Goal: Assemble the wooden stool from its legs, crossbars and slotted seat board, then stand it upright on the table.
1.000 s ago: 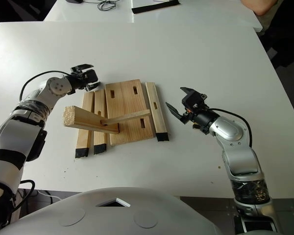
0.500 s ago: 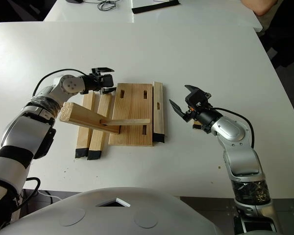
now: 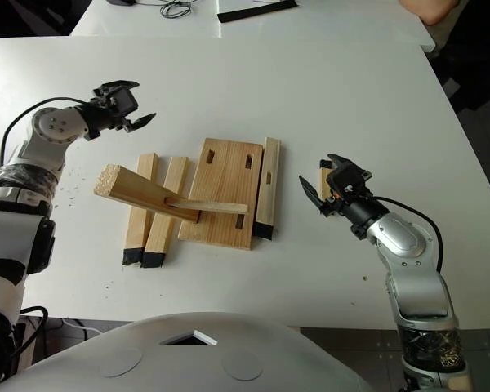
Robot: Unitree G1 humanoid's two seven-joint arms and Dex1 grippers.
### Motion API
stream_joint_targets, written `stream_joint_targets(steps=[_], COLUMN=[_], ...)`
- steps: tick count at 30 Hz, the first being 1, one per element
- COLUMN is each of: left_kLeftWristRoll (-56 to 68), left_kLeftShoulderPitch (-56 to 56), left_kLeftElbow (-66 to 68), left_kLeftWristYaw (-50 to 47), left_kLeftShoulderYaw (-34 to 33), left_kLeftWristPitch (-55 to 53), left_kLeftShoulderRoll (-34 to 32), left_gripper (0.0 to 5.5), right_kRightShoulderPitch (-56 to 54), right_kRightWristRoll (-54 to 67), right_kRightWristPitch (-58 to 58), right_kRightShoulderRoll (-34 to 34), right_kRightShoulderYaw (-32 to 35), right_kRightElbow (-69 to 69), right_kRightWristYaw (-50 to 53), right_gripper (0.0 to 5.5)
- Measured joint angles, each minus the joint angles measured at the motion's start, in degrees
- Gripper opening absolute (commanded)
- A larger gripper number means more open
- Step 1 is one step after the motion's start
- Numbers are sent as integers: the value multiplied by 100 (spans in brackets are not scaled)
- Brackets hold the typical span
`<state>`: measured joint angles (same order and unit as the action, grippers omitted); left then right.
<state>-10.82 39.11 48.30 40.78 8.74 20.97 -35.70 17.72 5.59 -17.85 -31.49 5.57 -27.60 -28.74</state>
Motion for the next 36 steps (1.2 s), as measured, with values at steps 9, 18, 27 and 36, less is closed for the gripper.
stream_joint_targets(steps=[9,18,27,36], left_kLeftWristRoll=[1277,2871,4799,4819], left_kLeftShoulderPitch=[-2508,-3224,-3204,-3674], left_kLeftElbow=[-3867,-6690,-9087,-8941], left_kLeftWristYaw=[542,1114,1479,461], left_kLeftShoulderYaw=[-885,-1534,-1935,-1816], left_kLeftWristPitch=[-4341,-8751,-11290,-11284], left_kLeftShoulderRoll=[-246,-846,-2562,-2077], left_gripper=[398,445,445,445], right_kRightShoulderPitch=[1094,1595,2105,1941], right_kRightWristRoll=[2,0,-194,-264], right_kRightWristPitch=[5,33,293,293], right_kRightShoulderRoll=[222,356,859,872], right_kRightShoulderYaw=[592,996,1156,1036], right_kRightElbow=[-223,-492,-1001,-991], right_kRightWristYaw=[195,384,799,813], right_gripper=[380,380,380,380])
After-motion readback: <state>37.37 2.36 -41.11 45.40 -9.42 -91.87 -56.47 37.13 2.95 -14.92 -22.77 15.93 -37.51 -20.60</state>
